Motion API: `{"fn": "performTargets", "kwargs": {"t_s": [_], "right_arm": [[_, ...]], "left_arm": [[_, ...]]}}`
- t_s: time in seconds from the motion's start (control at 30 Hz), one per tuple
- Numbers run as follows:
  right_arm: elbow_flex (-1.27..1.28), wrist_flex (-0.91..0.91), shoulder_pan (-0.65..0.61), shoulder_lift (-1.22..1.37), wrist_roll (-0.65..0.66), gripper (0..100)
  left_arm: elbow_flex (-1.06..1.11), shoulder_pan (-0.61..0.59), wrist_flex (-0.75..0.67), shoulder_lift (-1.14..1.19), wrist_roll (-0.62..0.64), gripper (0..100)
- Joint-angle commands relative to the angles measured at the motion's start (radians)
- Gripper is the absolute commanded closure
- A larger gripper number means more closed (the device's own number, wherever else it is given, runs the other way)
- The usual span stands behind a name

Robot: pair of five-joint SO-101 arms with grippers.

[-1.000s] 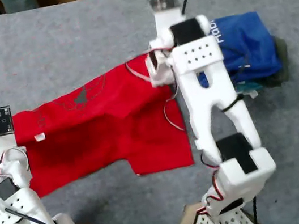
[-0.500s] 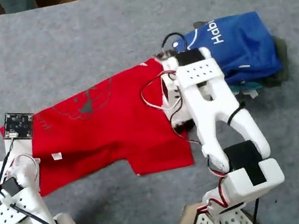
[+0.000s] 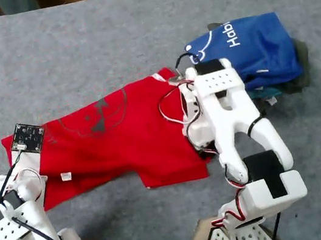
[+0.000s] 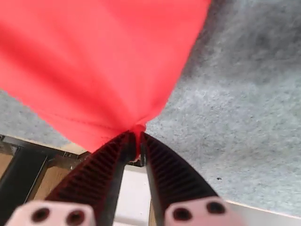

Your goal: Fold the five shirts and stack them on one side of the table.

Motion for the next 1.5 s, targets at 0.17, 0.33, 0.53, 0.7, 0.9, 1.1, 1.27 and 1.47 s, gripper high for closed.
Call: {"fn": "performTargets", "kwargs": {"t_s": [0.17,0.33,0.53,0.7,0.9,1.1,1.27,1.47], "right_arm": [[0.070,-0.041,0.014,-0.054,0.048,98.5],[0.067,-0.086,0.008,-0.054,0.048,97.9],[0.062,-0.089,0.008,-0.054,0.043,79.3],[0.033,-0.081,0.011,-0.054,0.048,63.9],[-0.136,0.008,0.011,-0.054,0.034,64.9],[-0.357,0.020,0.003,-0.044,-0.038,92.2],[-0.476,-0.094,-0.081,0.016,-0.167,96.3],[-0.578,-0.345,-0.178,0.254,-0.253,98.4]], "left_arm": [[-0.028,-0.019,0.006,-0.017,-0.011,97],[-0.028,-0.019,0.006,-0.008,-0.044,97],[-0.058,-0.016,0.110,-0.017,-0.118,91],[-0.176,-0.041,0.230,-0.017,-0.115,83],[-0.397,-0.134,0.338,-0.017,-0.160,83],[-0.642,-0.203,0.405,-0.014,-0.244,89],[-0.704,-0.022,0.358,0.075,-0.020,96],[-0.722,0.156,0.153,0.428,0.253,97]]}}
